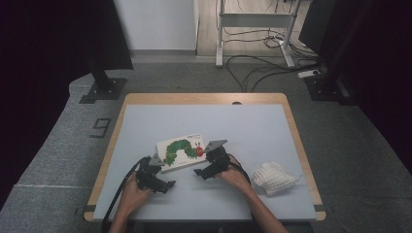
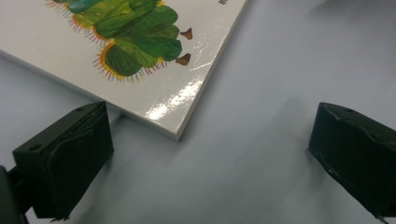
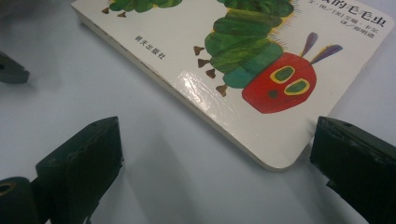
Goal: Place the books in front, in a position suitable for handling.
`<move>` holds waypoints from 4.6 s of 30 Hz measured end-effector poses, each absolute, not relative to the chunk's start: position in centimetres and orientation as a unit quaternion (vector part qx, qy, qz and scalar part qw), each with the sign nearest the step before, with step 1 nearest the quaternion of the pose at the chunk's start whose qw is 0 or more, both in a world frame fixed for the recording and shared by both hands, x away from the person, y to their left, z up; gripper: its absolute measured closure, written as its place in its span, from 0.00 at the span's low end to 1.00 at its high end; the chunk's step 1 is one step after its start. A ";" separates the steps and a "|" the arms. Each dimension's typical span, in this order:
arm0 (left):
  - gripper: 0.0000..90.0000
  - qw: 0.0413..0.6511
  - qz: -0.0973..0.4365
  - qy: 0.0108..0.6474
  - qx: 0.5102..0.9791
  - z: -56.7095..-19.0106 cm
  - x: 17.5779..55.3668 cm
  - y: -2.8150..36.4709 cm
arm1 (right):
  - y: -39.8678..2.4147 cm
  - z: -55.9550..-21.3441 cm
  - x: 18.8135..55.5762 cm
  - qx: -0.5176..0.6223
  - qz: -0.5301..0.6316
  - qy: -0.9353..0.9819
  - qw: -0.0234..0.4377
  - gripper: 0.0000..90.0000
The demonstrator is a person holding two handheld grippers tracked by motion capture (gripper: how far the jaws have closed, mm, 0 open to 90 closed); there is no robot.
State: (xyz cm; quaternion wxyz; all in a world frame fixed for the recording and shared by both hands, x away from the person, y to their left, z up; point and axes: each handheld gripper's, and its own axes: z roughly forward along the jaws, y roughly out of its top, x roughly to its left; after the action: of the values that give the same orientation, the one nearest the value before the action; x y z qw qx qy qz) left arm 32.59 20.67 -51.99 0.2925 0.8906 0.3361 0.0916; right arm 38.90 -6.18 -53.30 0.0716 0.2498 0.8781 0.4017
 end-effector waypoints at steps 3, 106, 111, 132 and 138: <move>0.00 0.294 0.085 0.333 0.892 -51.9 31.6 20.3 | -6.7 -53.3 37.7 0.252 0.400 0.878 0.073 0.01; 0.00 0.356 0.102 0.278 0.887 -51.5 31.5 21.2 | -9.2 -51.0 37.9 0.284 0.378 0.878 0.065 0.05; 0.00 0.354 0.122 0.311 0.874 -51.6 31.3 23.0 | -9.7 -49.3 37.4 0.277 0.384 0.877 0.079 0.08; 0.00 0.327 0.132 0.360 0.864 -52.8 31.2 24.6 | -16.1 -45.3 34.8 0.283 0.383 0.869 0.133 0.09; 0.00 0.328 0.132 0.360 0.863 -52.8 31.2 24.6 | -18.3 -44.6 34.0 0.289 0.376 0.867 0.154 0.09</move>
State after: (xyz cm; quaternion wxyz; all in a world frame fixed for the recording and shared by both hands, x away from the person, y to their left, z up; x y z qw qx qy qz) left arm 31.17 24.64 -52.83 0.3276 0.8635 0.3601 0.1318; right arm 33.98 -18.30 -44.62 0.1538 0.2890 0.8669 0.3760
